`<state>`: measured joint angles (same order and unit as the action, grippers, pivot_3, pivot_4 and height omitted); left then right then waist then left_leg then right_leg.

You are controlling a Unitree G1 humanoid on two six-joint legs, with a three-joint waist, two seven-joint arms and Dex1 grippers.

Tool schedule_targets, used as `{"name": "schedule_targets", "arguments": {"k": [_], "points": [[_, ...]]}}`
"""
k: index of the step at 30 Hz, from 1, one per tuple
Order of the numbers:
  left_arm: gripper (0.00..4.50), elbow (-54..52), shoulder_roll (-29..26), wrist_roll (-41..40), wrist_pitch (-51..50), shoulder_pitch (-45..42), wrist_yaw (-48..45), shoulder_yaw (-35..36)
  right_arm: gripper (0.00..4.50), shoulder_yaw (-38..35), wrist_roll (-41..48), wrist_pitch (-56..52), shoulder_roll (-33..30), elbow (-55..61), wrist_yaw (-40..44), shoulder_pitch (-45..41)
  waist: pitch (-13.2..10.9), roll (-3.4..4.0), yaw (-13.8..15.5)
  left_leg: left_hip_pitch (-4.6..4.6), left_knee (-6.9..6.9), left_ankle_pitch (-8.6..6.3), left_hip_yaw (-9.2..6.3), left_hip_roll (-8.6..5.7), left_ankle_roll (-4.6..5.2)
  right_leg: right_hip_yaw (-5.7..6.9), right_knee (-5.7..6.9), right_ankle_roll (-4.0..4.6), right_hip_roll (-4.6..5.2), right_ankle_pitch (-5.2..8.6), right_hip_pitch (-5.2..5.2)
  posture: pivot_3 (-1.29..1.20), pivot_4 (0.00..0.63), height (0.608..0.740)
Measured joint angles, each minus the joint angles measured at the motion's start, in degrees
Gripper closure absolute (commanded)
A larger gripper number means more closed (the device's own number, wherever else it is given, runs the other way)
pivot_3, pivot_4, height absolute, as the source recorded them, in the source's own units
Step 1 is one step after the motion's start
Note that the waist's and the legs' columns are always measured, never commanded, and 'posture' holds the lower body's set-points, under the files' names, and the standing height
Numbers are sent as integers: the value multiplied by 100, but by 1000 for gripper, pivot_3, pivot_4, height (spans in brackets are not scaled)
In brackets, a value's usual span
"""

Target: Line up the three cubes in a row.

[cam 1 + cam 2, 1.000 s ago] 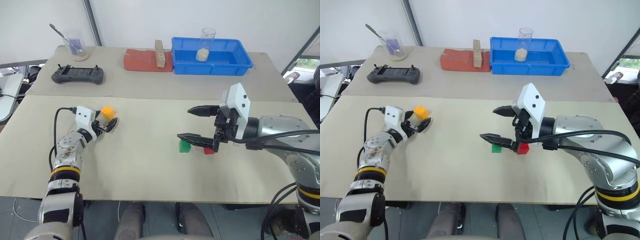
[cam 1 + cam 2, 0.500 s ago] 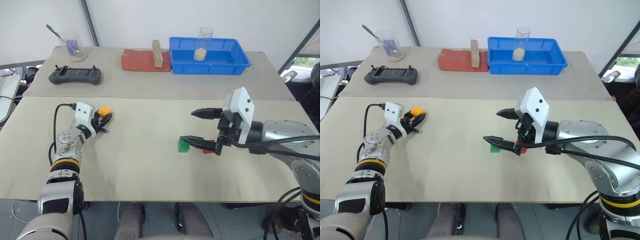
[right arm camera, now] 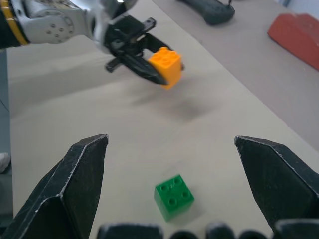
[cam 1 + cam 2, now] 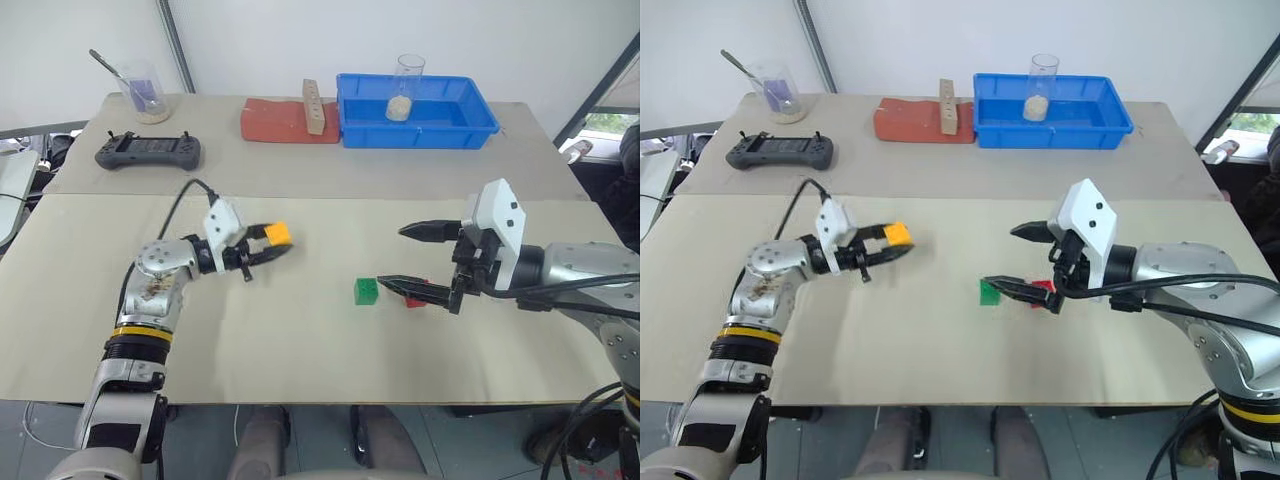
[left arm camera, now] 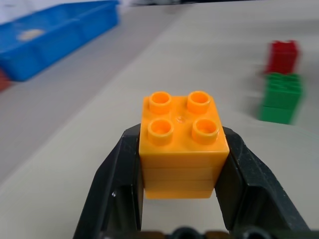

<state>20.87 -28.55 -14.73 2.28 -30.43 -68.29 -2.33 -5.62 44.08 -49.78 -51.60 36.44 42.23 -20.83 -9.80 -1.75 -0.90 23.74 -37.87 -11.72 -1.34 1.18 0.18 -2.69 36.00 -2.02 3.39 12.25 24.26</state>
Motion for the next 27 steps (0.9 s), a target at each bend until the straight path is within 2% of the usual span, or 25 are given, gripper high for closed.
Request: {"name": "schedule_targets", "arguments": {"k": [4,8,18,27], "points": [[3113,105,-4,16,308,141,-692,-385,0,-79,-36,97,-39,2,77,160,0,0,16,0,0,2,0,0,3,0,0,-15,0,9,1,0,150,740],[3113,471,108,121,643,94,-1000,-580,0,-229,-54,132,-83,39,134,317,0,0,24,0,-1,4,0,-1,6,0,-1,-15,1,9,-2,0,150,740],[3113,1391,690,341,1178,-273,-994,-756,0,-448,71,135,-227,383,393,833,-1,-1,41,5,-1,4,-2,-5,6,0,-3,-22,2,10,-2,0,150,740],[3113,2089,816,449,1516,-616,-1079,-765,0,-648,61,209,-243,401,489,1123,-1,-1,24,2,-1,4,-3,-5,7,-1,-1,-23,0,10,-2,0,150,740]]}}
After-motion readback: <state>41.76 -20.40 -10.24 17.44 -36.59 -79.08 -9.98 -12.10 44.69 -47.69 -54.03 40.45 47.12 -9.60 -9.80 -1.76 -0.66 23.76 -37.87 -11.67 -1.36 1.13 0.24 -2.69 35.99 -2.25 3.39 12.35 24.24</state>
